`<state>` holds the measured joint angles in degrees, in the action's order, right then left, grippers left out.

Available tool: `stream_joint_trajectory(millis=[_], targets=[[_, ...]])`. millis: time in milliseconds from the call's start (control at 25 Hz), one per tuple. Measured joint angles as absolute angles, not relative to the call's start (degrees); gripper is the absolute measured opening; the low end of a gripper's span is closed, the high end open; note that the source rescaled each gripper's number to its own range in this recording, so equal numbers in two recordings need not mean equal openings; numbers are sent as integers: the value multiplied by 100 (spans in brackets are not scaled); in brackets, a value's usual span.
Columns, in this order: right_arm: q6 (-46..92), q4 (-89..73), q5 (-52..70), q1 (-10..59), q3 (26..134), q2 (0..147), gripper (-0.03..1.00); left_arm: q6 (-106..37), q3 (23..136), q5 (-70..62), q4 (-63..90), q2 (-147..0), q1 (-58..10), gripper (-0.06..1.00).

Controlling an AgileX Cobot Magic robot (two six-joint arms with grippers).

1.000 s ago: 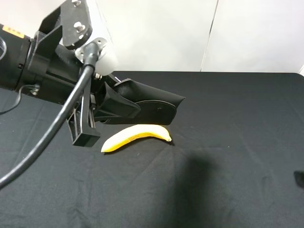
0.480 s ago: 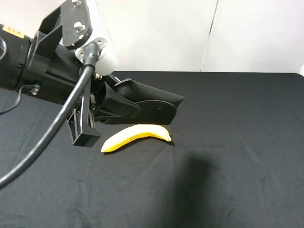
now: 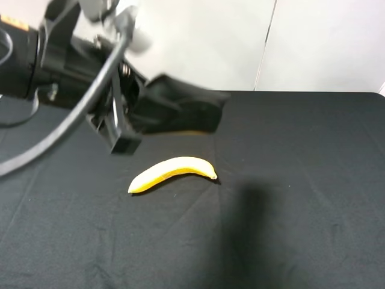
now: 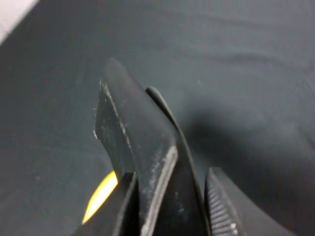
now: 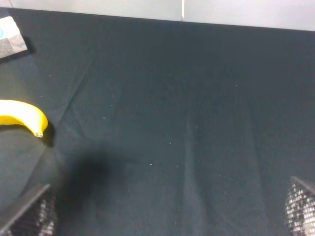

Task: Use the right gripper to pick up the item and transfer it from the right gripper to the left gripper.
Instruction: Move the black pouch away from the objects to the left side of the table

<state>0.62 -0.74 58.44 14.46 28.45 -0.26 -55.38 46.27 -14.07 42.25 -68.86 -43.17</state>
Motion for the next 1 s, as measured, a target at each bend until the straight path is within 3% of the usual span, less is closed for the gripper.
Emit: stream_joint_trajectory(millis=[320,1000], targets=[[62,-74,5844,1446,2845,-26,100,-5147,4889,-685,4225,-6942,-4317,0],[62,-78,5839,1446,2845,-32,100,-4636,6105,-613,4225,-8442,-4079,0]])
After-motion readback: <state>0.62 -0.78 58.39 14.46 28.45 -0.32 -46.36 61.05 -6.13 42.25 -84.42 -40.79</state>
